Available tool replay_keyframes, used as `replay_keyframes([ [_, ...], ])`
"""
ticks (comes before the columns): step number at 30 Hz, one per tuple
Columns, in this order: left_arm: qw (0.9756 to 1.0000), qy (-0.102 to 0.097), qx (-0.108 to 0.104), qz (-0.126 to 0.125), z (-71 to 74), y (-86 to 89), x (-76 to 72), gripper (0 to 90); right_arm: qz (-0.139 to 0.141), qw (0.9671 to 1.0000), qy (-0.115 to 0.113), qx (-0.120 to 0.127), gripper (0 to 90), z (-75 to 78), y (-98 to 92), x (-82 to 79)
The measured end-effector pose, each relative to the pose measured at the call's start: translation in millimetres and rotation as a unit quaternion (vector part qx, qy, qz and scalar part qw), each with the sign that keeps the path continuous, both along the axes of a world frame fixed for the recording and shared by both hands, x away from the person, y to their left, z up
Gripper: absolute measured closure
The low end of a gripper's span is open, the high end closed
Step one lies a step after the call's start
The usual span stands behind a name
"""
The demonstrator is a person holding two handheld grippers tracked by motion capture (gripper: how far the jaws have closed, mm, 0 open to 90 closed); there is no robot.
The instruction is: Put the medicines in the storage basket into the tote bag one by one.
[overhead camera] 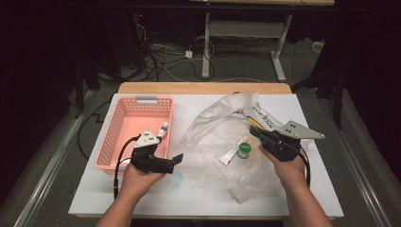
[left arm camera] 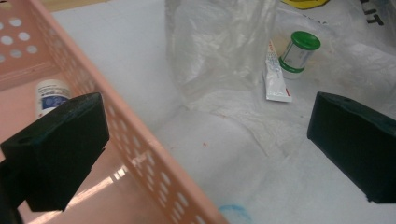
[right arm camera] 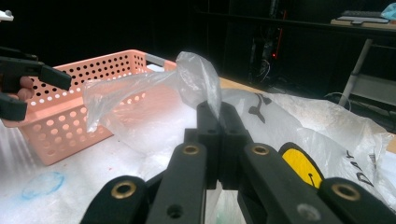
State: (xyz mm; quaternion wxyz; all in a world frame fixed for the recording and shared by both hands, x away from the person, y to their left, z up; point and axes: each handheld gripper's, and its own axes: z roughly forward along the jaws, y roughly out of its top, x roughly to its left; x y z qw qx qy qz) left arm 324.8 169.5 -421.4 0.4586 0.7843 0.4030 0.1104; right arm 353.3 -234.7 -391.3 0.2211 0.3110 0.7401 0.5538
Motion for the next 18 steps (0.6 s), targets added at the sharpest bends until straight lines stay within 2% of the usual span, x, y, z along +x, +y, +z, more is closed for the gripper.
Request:
replay_keyframes([
  [3, 0.9999, 0.0, -0.004, 0.01, 0.9, 8.8, 2.3, 0.0, -0.001, 1.0, -0.001, 0.0, 90.0, -0.2, -0.4, 0.4],
  [8, 0.9995, 0.001, 0.006, 0.03, 1.7, 23.0, 5.2, 0.0, -0.003, 1.0, 0.001, 0.002, 90.0, 0.2, -2.1, 0.2],
  [14, 0.9984, 0.007, 0.007, 0.055, 0.5, 41.4, 8.6, 0.0, -0.003, 1.0, 0.001, 0.001, 90.0, 0.4, -2.4, 0.0],
  [18, 0.9978, 0.009, 0.009, 0.066, 1.4, 47.1, 8.7, 0.0, -0.004, 1.0, 0.0, 0.001, 90.0, 0.5, -3.0, 0.1],
])
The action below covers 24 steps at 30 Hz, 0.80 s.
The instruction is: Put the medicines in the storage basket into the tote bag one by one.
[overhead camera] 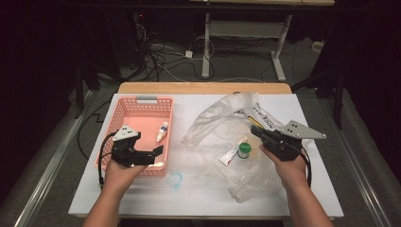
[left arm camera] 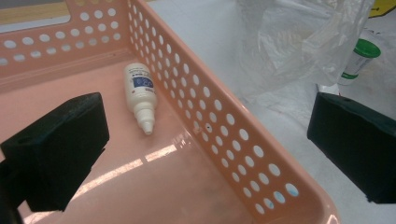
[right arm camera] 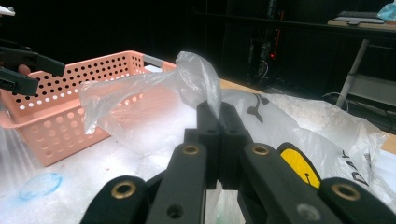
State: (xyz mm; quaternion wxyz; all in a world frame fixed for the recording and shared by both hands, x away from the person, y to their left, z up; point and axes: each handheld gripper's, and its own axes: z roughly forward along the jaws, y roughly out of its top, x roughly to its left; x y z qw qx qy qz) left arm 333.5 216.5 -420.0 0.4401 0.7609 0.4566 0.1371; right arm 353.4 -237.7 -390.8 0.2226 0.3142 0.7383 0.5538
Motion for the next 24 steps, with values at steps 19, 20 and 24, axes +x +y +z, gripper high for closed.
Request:
replay_keyframes([
  [19, 0.9996, -0.027, -0.006, 0.003, 28.8, -9.3, 20.4, 0.0, 0.0, 1.0, -0.002, 0.001, 90.0, 1.9, 0.2, -0.3],
  [20, 0.9996, -0.028, -0.001, 0.006, 29.5, -10.0, 25.0, 0.0, 0.0, 1.0, -0.002, 0.001, 90.0, 1.8, 0.2, -0.2],
  [24, 0.9999, -0.008, -0.001, 0.011, 25.6, -9.6, 45.0, 0.0, 0.001, 1.0, -0.005, 0.001, 90.0, 2.5, 0.7, -0.9],
])
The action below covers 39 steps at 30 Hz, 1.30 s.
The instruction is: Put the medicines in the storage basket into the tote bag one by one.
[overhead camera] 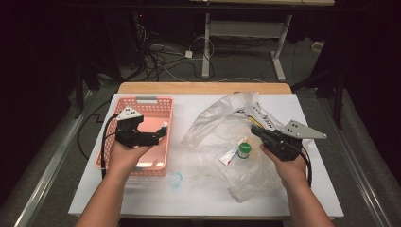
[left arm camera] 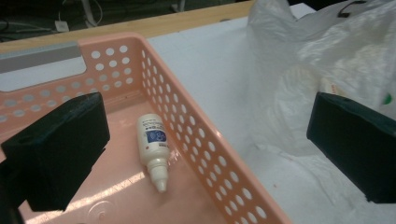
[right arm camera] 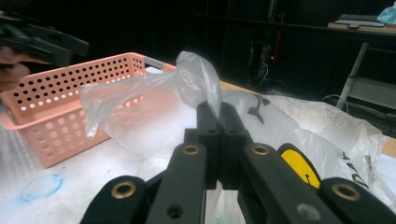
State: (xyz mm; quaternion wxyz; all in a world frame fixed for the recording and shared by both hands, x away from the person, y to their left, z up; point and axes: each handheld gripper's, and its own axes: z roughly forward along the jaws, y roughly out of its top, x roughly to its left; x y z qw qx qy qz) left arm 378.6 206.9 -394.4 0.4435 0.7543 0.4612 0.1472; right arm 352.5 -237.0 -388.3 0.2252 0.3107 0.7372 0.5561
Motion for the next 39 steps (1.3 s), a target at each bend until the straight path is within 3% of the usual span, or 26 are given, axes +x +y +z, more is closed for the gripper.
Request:
replay_keyframes([
  [11, 0.9987, 0.036, 0.023, 0.028, -16.6, 0.9, 38.2, 3.4, 0.0, 1.0, 0.001, 0.003, 90.0, 0.4, -0.7, -0.3],
  [15, 0.996, 0.067, 0.049, 0.034, -24.4, 2.6, 53.1, 11.9, 0.0, 1.0, 0.003, -0.001, 90.0, -1.0, -0.2, 0.5],
  [18, 0.9939, 0.094, 0.048, 0.033, -30.4, 3.4, 63.4, 15.1, 0.001, 1.0, 0.003, -0.001, 90.0, -1.0, 0.0, 0.7],
  [20, 0.9916, 0.111, 0.062, 0.027, -34.6, 2.2, 69.8, 17.4, -0.001, 1.0, 0.003, 0.0, 90.0, -1.0, -0.5, 0.9],
  [23, 0.99, 0.125, 0.061, 0.024, -39.6, 1.0, 75.9, 26.1, -0.001, 1.0, 0.003, 0.001, 90.0, -0.9, -1.3, 0.9],
  [31, 0.9788, 0.189, 0.079, 0.014, -56.8, -9.3, 92.8, 39.7, 0.0, 1.0, 0.002, 0.001, 90.0, -0.9, -1.1, 0.7],
  [35, 0.9703, 0.211, 0.118, 0.0, -62.7, -17.3, 97.7, 45.6, -0.001, 1.0, 0.004, 0.002, 90.0, -1.3, -1.7, 1.1],
  [39, 0.9668, 0.216, 0.136, 0.0, -65.2, -20.4, 100.1, 50.4, -0.001, 1.0, 0.005, 0.002, 90.0, -1.9, -1.5, 1.6],
])
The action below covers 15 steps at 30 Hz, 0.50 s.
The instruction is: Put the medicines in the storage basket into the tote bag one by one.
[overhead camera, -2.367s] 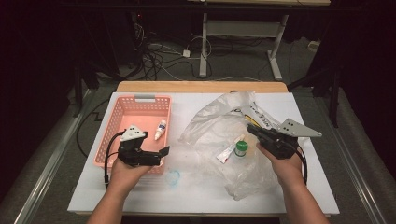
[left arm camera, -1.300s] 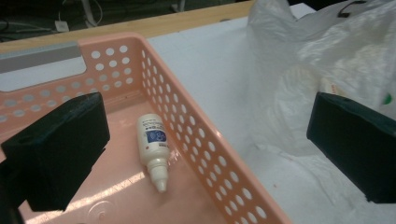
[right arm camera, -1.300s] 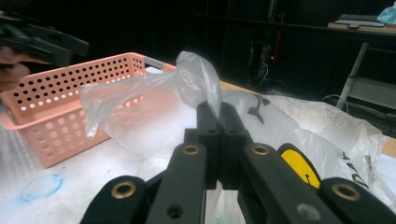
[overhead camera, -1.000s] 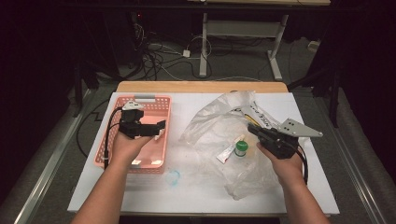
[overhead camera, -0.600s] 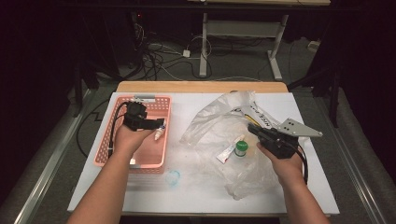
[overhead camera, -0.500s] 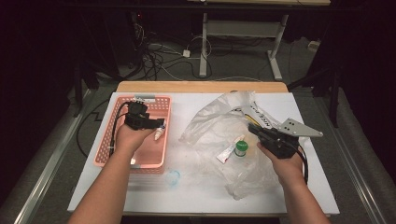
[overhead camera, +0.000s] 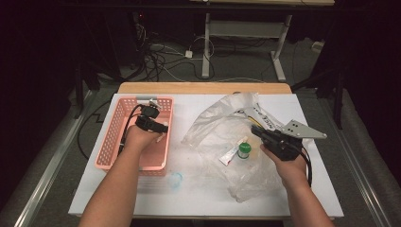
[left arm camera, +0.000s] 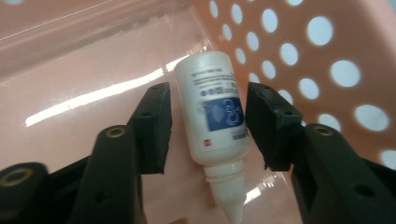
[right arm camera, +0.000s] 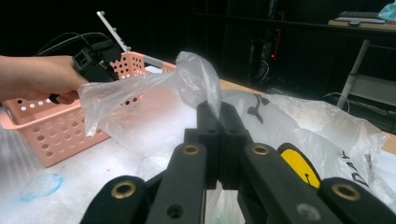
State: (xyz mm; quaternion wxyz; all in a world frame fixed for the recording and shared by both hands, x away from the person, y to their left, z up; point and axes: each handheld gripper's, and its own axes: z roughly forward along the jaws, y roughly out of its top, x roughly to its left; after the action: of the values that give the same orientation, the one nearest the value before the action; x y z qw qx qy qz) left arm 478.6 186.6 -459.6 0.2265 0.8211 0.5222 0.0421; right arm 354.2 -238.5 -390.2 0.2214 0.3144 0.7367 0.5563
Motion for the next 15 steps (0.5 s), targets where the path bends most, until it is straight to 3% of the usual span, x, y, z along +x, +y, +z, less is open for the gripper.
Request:
replay_keyframes([
  [7, 0.9994, 0.019, 0.027, -0.009, -7.7, -4.1, 2.1, 55.2, 0.002, 1.0, 0.006, 0.0, 90.0, -2.6, -0.2, 1.4],
  [15, 0.9991, 0.006, 0.041, -0.01, -8.9, -6.9, 1.5, 57.7, 0.001, 1.0, 0.0, 0.0, 90.0, -0.3, -0.7, -0.2],
])
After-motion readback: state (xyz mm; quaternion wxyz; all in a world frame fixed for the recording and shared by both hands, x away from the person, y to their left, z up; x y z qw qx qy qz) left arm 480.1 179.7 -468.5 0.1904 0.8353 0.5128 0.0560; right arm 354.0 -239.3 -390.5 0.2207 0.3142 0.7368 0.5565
